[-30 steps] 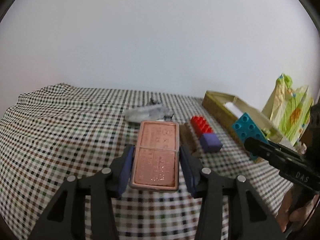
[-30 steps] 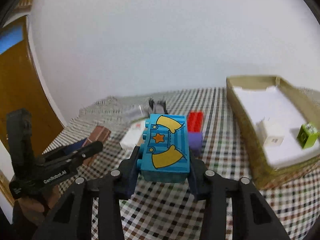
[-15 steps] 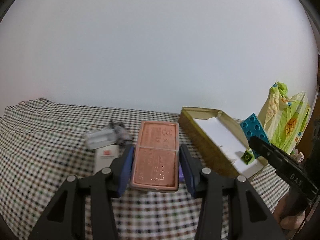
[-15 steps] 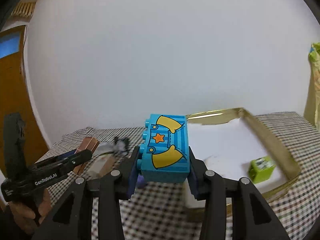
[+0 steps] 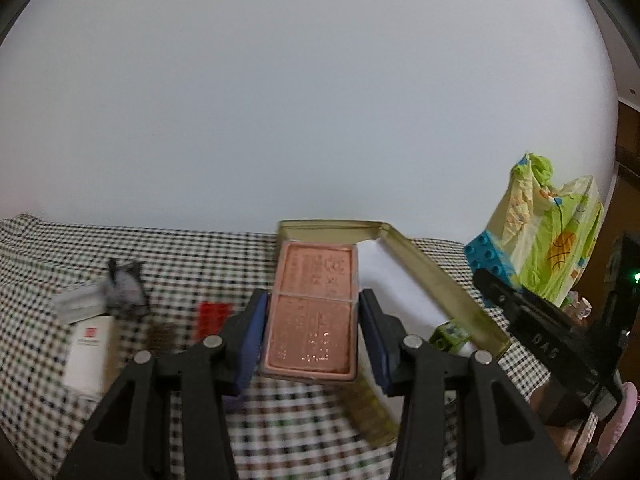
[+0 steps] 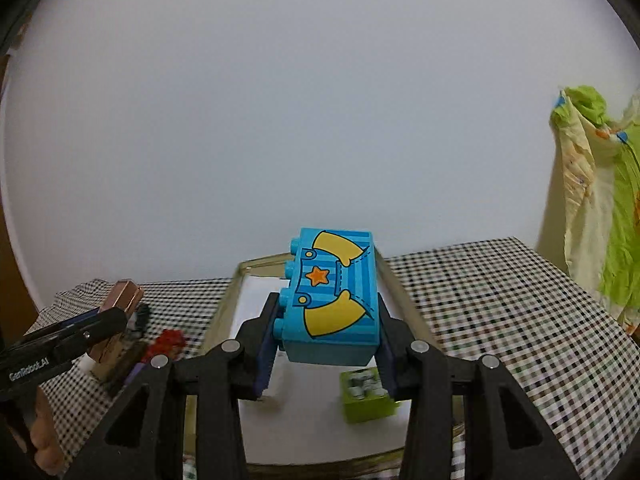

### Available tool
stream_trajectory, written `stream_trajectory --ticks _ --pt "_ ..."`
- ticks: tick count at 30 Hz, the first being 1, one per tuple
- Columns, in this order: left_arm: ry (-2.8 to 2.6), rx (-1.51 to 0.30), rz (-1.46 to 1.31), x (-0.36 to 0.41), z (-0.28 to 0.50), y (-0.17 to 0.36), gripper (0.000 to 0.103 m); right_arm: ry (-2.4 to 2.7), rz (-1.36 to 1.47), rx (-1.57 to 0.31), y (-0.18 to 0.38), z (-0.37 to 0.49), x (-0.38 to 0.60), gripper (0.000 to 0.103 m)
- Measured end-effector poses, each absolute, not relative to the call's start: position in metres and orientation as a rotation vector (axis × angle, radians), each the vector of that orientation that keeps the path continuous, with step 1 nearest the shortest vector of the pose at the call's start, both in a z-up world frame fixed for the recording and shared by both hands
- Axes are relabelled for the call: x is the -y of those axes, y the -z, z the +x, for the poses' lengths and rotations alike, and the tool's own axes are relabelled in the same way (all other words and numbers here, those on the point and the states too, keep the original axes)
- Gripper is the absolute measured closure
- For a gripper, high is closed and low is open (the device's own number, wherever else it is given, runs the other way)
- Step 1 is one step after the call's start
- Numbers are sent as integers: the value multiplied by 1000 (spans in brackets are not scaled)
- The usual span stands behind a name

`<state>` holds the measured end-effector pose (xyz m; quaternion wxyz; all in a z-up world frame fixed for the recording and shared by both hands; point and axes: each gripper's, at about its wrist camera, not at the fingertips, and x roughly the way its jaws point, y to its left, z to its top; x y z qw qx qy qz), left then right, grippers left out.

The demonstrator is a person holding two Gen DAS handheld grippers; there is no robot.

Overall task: Organize rigid objects
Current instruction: 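Carry both into the gold tray and open both tools to release them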

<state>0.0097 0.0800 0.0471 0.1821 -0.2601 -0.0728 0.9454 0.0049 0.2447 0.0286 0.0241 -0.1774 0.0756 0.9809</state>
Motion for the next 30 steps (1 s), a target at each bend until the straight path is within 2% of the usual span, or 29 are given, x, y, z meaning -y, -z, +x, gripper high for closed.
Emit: stream_trajectory --ticks 11,30 --pt "-2647 150 -787 -131 -8 -44 58 -2962 -609 -138 -13 -21 -267 58" --pt "-2660 -50 -907 -181 -19 -17 58 -2927 -760 -143 5 -47 -282 58"
